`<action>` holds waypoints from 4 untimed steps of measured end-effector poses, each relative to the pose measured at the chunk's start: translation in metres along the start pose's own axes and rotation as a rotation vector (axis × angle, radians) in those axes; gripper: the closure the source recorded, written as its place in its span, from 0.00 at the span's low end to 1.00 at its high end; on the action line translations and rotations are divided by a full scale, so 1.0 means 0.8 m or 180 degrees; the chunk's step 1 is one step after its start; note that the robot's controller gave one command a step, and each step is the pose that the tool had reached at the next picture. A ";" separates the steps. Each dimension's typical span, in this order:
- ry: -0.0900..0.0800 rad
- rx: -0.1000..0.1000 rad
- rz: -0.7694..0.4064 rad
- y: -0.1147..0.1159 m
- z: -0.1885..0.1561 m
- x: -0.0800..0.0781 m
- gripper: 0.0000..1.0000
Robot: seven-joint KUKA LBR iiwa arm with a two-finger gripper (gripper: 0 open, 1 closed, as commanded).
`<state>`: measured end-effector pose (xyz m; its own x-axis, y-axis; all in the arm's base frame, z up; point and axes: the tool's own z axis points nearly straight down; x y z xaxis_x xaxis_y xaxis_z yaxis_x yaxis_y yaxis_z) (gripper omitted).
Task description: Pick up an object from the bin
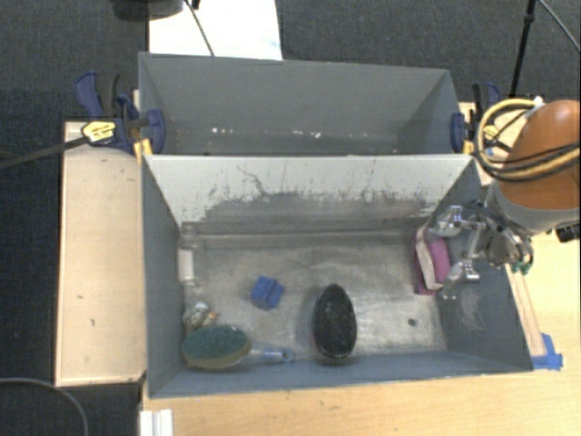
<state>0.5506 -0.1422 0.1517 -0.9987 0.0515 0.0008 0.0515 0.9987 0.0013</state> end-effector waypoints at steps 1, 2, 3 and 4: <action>-0.0001 0.0003 -0.0066 -0.010 0.038 0.000 0.00; 0.0001 0.0002 -0.0570 -0.013 0.046 -0.002 0.00; -0.0019 0.0009 -0.2250 -0.010 0.057 -0.020 0.00; -0.0021 -0.0079 -0.3065 0.013 0.099 -0.041 0.00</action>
Offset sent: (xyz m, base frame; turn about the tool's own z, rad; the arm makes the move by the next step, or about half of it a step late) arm -0.0006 -0.0078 -0.0292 -0.0228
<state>0.5842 -0.1336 0.0725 -0.6127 -0.7901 -0.0172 -0.7903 0.6124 0.0196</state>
